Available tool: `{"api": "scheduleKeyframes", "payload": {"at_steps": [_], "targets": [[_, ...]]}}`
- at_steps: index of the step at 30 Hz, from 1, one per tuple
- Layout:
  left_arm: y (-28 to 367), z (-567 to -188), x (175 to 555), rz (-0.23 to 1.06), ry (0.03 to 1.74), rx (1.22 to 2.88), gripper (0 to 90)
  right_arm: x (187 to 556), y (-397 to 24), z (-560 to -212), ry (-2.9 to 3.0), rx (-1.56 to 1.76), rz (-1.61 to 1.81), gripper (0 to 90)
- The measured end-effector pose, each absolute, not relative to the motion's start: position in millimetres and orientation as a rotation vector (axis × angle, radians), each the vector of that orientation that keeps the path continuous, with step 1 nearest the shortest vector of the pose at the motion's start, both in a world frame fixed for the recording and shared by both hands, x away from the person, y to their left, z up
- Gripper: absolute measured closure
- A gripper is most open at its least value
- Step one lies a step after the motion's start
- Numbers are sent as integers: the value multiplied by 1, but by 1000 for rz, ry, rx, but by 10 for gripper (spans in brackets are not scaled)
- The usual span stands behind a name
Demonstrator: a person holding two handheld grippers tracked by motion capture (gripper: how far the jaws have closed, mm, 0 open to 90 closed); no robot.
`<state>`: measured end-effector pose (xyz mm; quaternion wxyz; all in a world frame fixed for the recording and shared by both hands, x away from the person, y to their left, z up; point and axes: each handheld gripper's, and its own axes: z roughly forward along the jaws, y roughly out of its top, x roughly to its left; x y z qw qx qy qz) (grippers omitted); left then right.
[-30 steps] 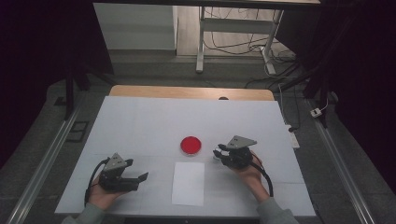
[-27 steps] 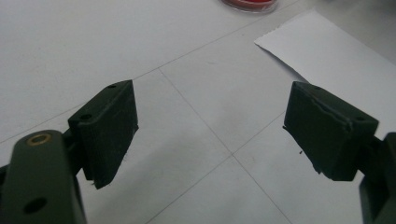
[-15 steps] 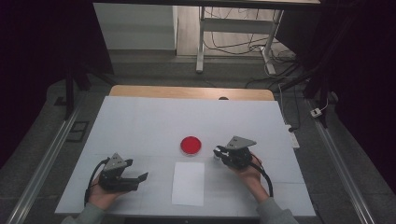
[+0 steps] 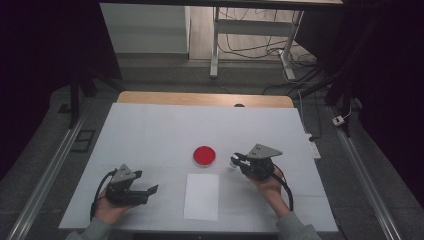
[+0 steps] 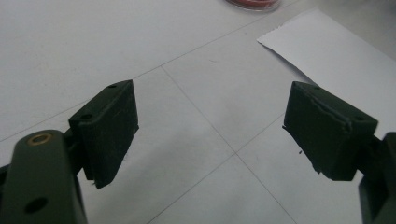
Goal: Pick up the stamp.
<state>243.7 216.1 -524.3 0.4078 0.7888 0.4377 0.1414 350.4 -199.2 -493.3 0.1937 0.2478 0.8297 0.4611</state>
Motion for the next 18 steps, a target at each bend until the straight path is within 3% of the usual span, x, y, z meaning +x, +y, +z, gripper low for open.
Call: {"api": "scheduleKeyframes", "payload": {"at_steps": [18], "targets": [[216,-526,244,362,1108,1987,184,346,-203,-481,2264,741,1401,751]]}}
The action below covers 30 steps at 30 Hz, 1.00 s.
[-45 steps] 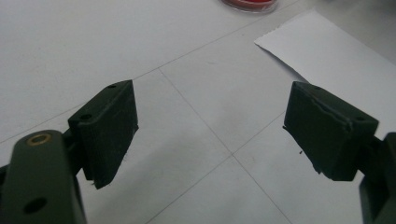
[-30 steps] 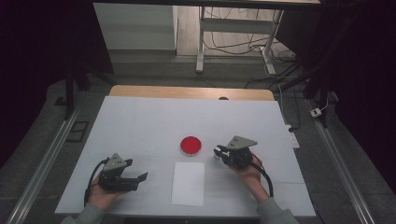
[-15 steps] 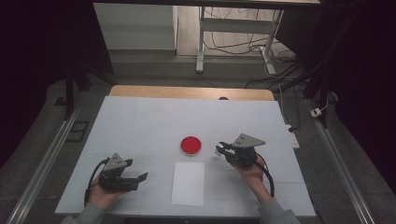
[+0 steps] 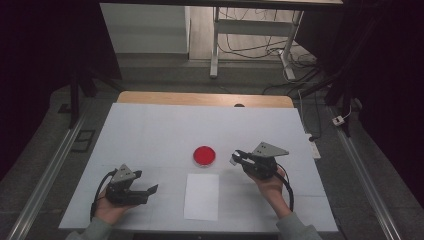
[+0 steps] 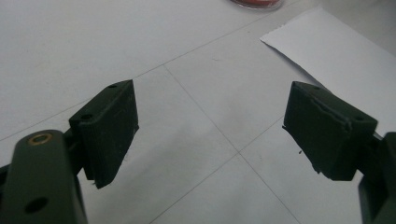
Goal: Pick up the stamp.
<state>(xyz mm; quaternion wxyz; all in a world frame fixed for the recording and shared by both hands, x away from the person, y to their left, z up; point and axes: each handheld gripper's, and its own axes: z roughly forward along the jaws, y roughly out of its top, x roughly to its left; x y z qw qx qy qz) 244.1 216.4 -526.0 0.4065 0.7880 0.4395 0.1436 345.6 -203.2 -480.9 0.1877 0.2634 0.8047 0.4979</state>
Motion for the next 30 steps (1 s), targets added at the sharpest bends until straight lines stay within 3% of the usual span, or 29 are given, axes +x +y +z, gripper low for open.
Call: {"api": "scheduleKeyframes", "payload": {"at_steps": [30], "targets": [[214,-528,244,383,1100,2001,187,336,-198,-472,2206,784,1551,751]]}}
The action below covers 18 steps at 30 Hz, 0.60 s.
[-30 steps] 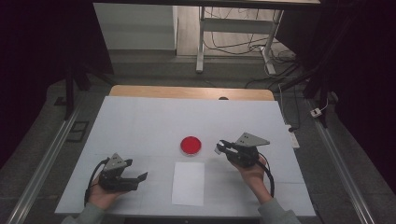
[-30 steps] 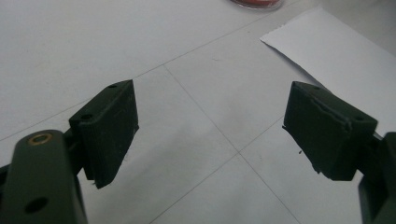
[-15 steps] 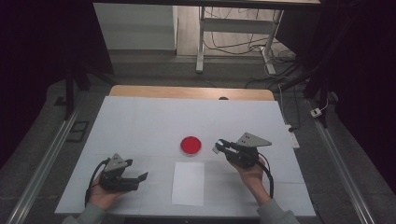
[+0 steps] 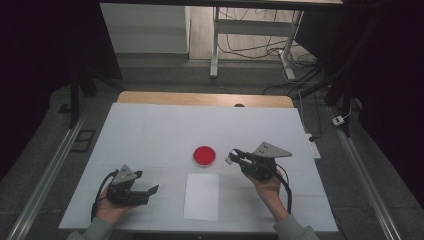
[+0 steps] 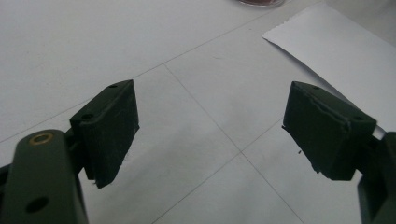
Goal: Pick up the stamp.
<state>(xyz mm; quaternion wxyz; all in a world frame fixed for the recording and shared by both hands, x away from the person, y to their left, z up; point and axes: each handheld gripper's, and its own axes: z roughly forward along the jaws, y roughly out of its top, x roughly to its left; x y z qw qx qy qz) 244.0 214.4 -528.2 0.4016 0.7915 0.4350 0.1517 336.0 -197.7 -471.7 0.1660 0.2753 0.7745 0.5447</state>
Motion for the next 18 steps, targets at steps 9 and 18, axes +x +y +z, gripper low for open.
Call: {"api": "scheduleKeyframes", "payload": {"at_steps": [9,18], "targets": [[214,-528,244,388,1101,2000,187,333,-195,-469,2193,789,1585,750],[214,-528,244,389,1100,2001,187,329,-190,-467,2192,794,1612,751]]}}
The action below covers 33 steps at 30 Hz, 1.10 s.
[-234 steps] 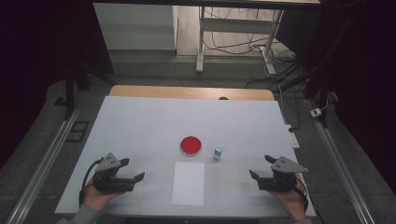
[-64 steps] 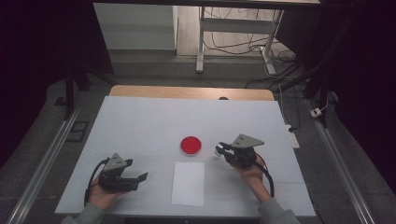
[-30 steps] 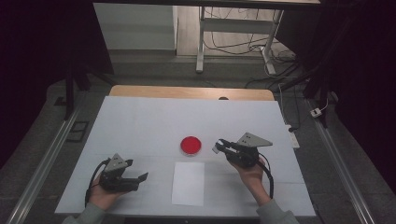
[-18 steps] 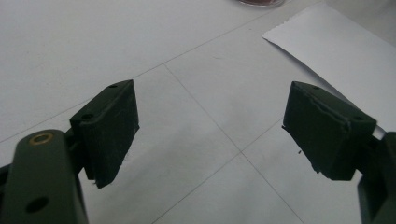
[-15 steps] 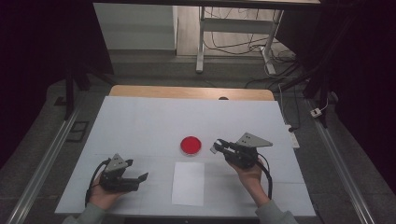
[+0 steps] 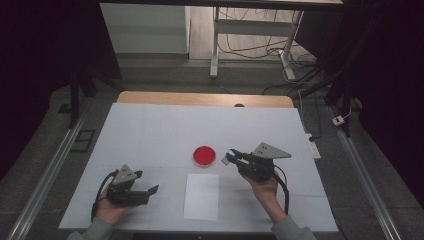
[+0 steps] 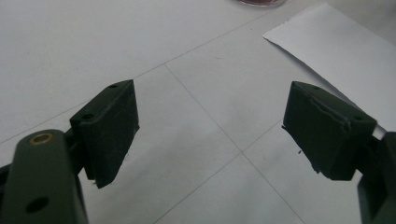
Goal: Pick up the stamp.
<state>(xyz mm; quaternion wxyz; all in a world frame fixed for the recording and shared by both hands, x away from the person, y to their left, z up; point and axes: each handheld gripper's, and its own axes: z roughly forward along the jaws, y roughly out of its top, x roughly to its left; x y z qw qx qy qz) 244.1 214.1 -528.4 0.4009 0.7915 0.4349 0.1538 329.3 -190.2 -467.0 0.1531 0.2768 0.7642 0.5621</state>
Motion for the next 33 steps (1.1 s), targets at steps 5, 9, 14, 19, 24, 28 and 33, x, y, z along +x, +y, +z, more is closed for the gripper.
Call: {"api": "scheduleKeyframes", "payload": {"at_steps": [5,9,14,19,24,28,33], "targets": [[214,-528,244,390,1098,2002,187,327,-186,-467,2203,785,1621,751],[214,-528,244,389,1097,2004,187,325,-182,-467,2208,783,1632,751],[213,-529,244,387,1097,2003,187,323,-176,-469,2230,774,1629,750],[213,-529,244,387,1097,2002,187,321,-172,-470,2242,751,1636,750],[213,-528,244,388,1097,2002,187,320,-169,-472,2250,750,1641,751],[213,-528,244,388,1096,2002,187,320,-168,-472,2251,746,1638,750],[213,-528,244,389,1096,2002,187,320,-168,-472,2248,747,1644,750]]}}
